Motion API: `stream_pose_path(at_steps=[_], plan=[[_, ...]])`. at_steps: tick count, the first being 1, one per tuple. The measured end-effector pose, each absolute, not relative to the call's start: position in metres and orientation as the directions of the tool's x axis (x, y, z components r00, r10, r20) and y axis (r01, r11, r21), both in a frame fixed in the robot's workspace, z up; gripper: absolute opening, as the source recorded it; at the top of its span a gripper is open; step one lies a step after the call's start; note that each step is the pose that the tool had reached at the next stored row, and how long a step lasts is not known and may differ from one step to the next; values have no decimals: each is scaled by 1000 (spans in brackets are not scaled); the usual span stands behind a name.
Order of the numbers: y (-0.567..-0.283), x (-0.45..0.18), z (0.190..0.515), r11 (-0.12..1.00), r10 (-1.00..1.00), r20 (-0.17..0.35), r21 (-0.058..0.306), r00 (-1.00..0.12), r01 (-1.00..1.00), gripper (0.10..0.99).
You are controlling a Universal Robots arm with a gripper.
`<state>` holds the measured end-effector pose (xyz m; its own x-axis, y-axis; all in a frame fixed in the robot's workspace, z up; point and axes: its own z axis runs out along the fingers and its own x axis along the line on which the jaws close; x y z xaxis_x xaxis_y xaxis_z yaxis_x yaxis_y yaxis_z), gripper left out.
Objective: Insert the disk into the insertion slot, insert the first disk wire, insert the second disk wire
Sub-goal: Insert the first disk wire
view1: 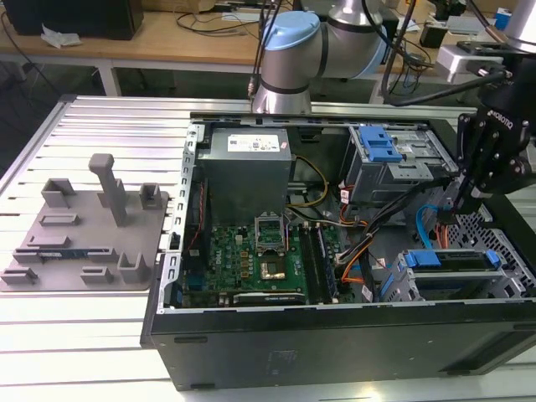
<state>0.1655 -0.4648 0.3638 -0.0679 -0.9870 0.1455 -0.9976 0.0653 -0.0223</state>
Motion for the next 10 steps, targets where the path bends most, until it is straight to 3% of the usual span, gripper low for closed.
stream_pose_path(at_steps=[10], plan=[[-490, 166, 364, 66, -995, 76, -18, -68, -998, 169]])
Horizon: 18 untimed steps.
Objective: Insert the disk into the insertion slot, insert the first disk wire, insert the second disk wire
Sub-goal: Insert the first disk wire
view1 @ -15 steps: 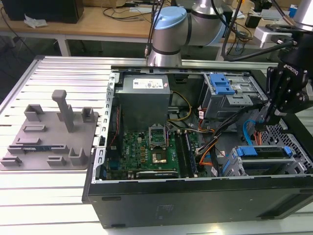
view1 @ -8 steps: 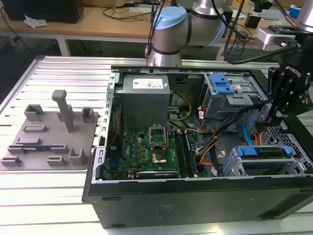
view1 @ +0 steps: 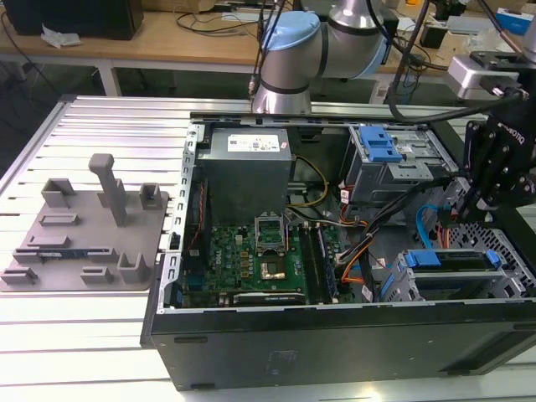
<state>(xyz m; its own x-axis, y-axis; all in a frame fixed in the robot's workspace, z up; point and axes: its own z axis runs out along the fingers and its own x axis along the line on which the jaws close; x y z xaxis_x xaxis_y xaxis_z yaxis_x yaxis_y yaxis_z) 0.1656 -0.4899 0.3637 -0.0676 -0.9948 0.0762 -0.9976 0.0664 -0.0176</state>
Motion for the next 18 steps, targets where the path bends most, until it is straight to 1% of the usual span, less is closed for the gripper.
stream_pose_path(at_steps=[3, 5, 10, 18], plan=[[-498, 166, 364, 66, -997, 46, -16, -67, -998, 169], [-501, 166, 364, 67, -997, 35, -15, -67, -998, 169], [-507, 166, 364, 67, -998, -15, -12, -67, -998, 169], [-508, 167, 364, 67, -998, -18, -11, -67, -998, 169]])
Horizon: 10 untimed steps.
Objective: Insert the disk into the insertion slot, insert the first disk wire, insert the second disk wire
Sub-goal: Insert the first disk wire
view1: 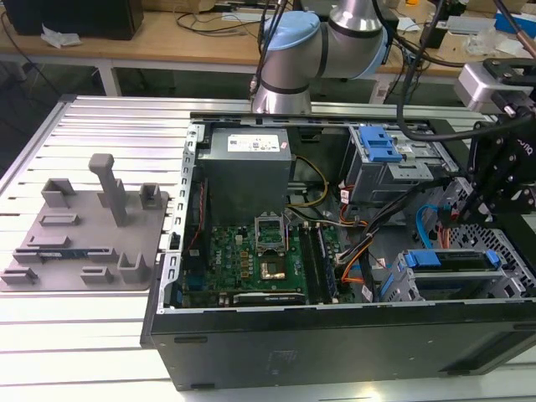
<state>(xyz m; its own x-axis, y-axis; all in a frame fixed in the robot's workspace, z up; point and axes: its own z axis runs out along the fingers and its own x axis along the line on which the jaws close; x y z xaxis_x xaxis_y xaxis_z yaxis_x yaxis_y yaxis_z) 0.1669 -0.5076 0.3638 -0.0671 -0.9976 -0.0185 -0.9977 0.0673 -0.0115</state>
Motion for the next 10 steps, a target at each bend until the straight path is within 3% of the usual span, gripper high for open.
stream_pose_path(at_steps=[10], plan=[[-510, 170, 364, 100, -995, -18, -11, -100, -995, 169]])
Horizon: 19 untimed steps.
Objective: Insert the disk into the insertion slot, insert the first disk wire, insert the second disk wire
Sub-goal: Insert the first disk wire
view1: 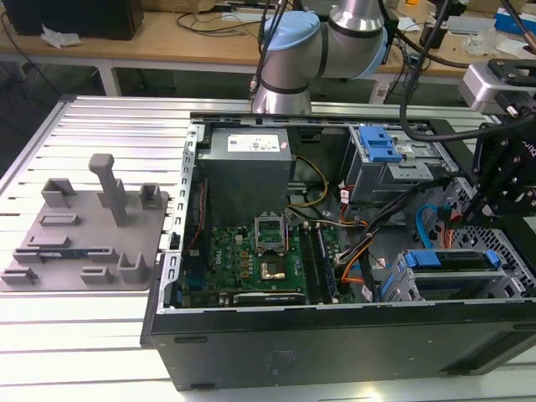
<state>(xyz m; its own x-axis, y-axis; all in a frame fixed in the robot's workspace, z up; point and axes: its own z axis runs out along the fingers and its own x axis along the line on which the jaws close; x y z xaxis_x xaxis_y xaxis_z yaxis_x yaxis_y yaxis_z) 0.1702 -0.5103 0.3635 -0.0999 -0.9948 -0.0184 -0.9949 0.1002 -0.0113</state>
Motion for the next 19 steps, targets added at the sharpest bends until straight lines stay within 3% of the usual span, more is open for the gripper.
stream_pose_path(at_steps=[19], plan=[[-526, 170, 363, 47, -999, -15, -2, -47, -999, 169]])
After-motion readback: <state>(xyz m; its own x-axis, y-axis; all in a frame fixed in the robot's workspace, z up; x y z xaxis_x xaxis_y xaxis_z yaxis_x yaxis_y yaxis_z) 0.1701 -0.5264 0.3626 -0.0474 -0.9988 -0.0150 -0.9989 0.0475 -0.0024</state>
